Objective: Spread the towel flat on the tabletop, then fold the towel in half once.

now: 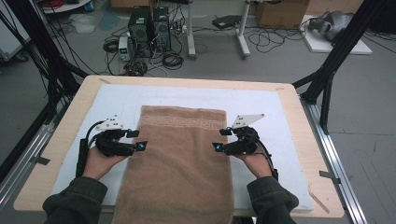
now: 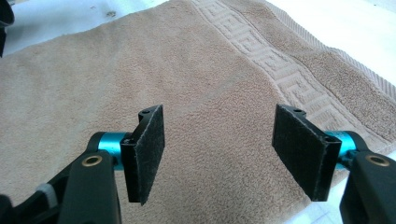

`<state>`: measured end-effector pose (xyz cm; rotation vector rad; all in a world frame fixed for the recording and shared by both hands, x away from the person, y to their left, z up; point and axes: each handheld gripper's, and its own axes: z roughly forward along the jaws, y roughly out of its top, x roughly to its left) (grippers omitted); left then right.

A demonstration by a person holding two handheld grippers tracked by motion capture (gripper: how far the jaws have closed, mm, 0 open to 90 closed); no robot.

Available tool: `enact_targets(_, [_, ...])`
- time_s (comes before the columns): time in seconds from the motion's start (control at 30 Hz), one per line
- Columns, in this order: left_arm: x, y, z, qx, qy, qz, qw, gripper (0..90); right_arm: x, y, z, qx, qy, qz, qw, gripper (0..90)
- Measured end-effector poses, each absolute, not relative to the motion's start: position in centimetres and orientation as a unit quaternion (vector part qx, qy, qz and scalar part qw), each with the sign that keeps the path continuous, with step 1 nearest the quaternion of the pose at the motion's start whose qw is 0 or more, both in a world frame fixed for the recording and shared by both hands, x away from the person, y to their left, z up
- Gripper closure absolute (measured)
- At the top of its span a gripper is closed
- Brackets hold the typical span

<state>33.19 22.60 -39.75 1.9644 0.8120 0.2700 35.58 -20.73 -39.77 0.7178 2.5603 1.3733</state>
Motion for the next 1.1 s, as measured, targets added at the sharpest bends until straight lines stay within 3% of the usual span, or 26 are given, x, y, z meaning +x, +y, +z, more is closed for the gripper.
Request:
enact_targets(0.6, [37.1, 23.3, -39.2, 0.791, 0.371, 0.145, 0.464, 42.0, 39.4, -20.9, -39.6, 0.261, 0.861, 0.426, 0.100, 33.9])
enact_targets(1.1, [40.5, 22.7, -43.7, 0.805, 0.402, 0.154, 0.408, 50.4, 41.9, -20.7, -43.0, 0.294, 0.868, 0.383, 0.120, 37.6])
